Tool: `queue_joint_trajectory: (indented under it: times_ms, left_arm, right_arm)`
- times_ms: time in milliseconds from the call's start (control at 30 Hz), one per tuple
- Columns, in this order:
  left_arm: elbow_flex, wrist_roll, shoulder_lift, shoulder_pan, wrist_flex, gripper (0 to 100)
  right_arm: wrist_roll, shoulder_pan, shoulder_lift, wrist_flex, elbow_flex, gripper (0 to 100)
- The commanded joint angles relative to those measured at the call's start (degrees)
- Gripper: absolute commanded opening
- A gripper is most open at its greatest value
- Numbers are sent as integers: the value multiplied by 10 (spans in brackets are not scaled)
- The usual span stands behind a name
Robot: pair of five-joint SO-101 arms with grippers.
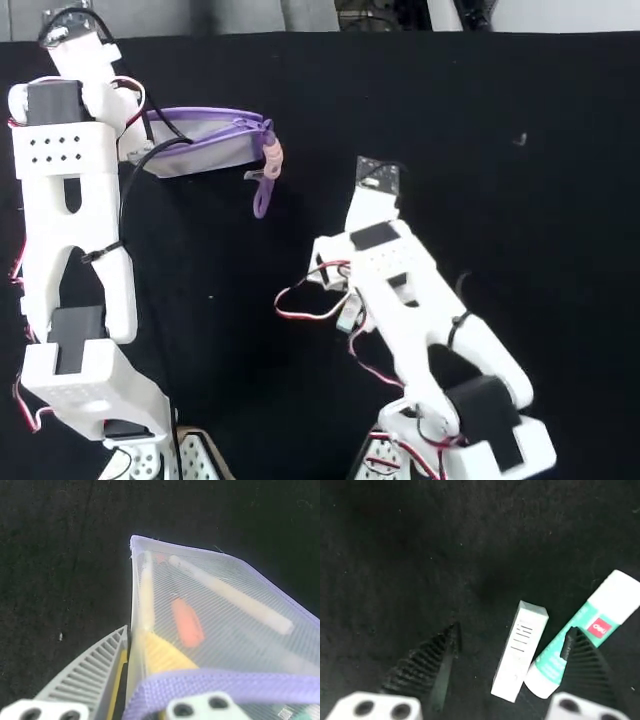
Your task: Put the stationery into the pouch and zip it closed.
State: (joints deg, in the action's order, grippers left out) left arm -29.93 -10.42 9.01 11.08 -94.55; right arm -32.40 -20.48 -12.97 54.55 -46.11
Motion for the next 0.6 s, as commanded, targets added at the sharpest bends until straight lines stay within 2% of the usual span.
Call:
queue_joint_trajectory:
  times_ms: [0,233,400,567]
  left_arm:
    - [16,-2,9,17,9,30]
    - [16,-3,9,17,9,30]
    - [17,-3,9,17,9,30]
    - [17,-3,9,17,9,30]
  right_arm:
    - [-7,-4,25,-7,27,304]
    - [-7,-4,84,-30,41,291]
    - [-2,-4,112,-18,72,107]
    - [0,-3,116,46,116,74]
